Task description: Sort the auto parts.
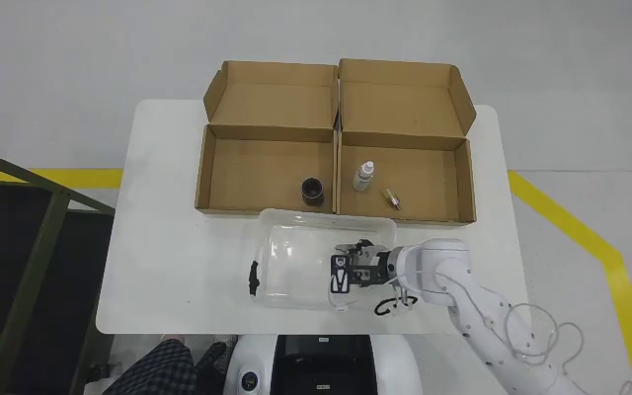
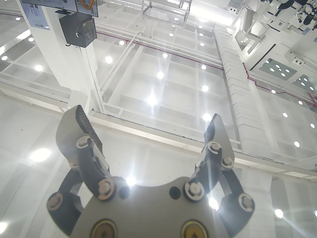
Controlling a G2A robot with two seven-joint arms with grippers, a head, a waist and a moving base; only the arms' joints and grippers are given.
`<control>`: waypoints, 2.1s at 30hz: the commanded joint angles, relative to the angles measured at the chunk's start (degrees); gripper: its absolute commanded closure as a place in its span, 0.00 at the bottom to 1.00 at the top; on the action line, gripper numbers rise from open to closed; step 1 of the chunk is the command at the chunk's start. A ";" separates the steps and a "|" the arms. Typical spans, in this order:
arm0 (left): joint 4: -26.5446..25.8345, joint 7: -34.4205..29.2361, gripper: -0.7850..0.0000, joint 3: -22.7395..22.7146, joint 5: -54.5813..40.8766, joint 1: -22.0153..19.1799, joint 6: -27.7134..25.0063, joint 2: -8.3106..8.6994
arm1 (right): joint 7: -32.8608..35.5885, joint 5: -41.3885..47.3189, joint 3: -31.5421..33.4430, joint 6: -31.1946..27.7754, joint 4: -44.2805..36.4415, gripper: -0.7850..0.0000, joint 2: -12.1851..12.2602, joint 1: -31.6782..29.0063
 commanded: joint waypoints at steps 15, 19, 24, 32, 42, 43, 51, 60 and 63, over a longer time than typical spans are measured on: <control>0.00 0.00 0.00 0.00 0.00 0.00 0.00 0.00 | -0.37 0.17 -0.98 1.14 -0.85 1.00 0.23 0.49; 0.00 0.00 0.00 0.00 0.00 0.00 0.00 0.00 | -1.03 0.53 -1.27 1.59 -0.71 1.00 0.24 0.56; 0.00 0.00 0.00 0.00 0.00 0.00 0.00 0.00 | -2.39 1.53 -1.07 1.79 -1.30 1.00 0.30 0.92; 0.00 0.00 0.00 0.00 0.00 0.00 0.00 0.00 | -3.21 2.11 -1.85 2.65 -2.65 1.00 0.25 1.48; 0.00 0.00 0.00 0.00 0.00 0.00 0.00 0.00 | -3.61 2.50 -5.92 6.33 3.79 1.00 -1.02 5.65; 0.00 0.00 0.00 0.00 0.00 0.00 0.00 0.00 | -3.60 2.47 -6.16 6.40 4.08 1.00 -1.09 5.86; 0.00 0.00 0.00 0.00 0.00 0.00 0.00 0.00 | -2.44 0.46 -7.38 4.38 4.06 1.00 -1.00 6.11; 0.00 0.00 0.00 0.00 0.00 0.00 0.00 0.00 | 0.16 1.86 -5.65 5.50 0.78 0.00 -0.48 4.13; 0.00 0.00 0.00 0.00 0.00 0.00 0.00 0.00 | 1.17 2.55 -4.02 5.97 -1.23 0.00 0.01 2.24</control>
